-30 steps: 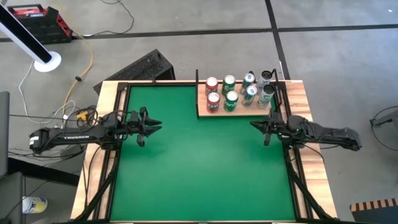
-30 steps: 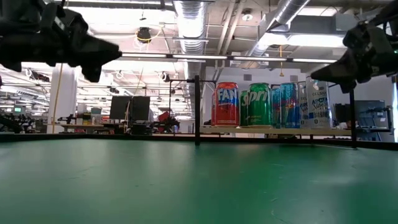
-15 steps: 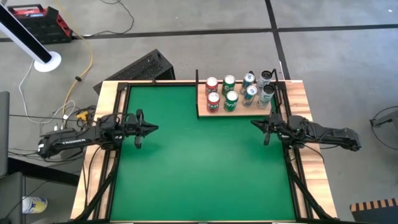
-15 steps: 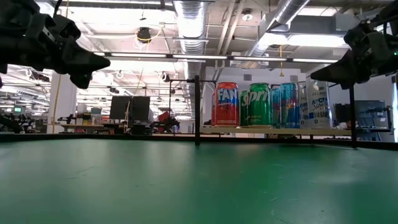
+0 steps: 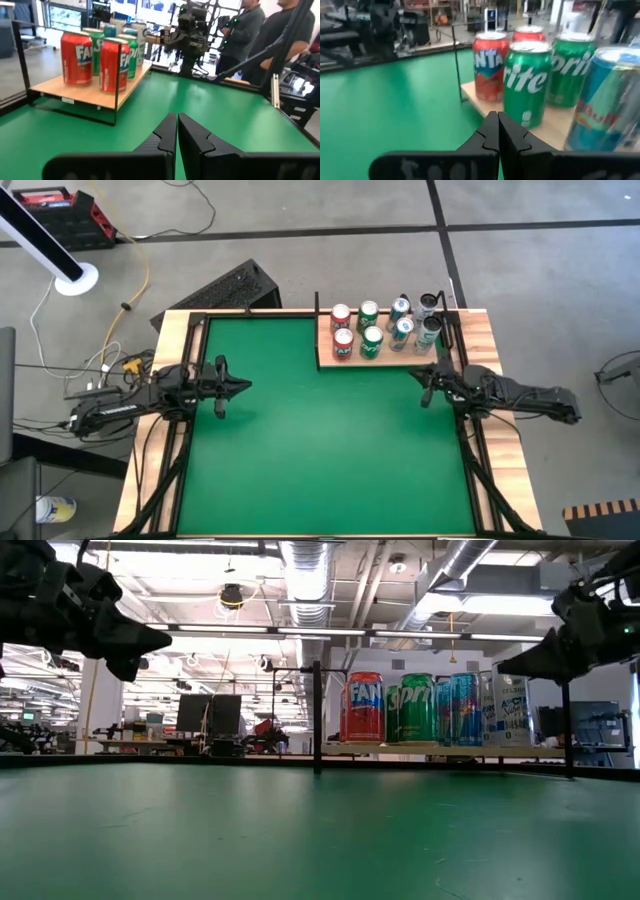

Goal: Place canned beverage on shelf
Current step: Return to Home Position

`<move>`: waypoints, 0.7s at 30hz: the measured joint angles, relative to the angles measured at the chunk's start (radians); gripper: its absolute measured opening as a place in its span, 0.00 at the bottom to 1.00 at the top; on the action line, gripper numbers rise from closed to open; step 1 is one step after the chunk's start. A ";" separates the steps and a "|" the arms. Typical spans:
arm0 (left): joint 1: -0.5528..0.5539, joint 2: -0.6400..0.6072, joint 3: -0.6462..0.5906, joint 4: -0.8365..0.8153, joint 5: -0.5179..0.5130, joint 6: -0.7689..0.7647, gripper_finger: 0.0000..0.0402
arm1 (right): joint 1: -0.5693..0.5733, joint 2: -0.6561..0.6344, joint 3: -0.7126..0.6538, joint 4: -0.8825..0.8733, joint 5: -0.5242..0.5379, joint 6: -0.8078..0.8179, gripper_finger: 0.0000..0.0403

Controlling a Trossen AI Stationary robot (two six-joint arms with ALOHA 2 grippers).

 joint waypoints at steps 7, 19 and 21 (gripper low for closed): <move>0.000 0.003 0.000 -0.009 -0.044 0.018 0.00 | -0.038 0.002 -0.032 0.136 -0.196 0.003 0.08; 0.000 0.004 -0.001 -0.006 -0.024 0.025 0.00 | -0.036 0.038 -0.032 0.130 -0.231 0.021 0.12; 0.000 0.004 -0.001 -0.006 -0.024 0.021 0.00 | -0.036 0.038 -0.032 0.130 -0.231 0.021 0.12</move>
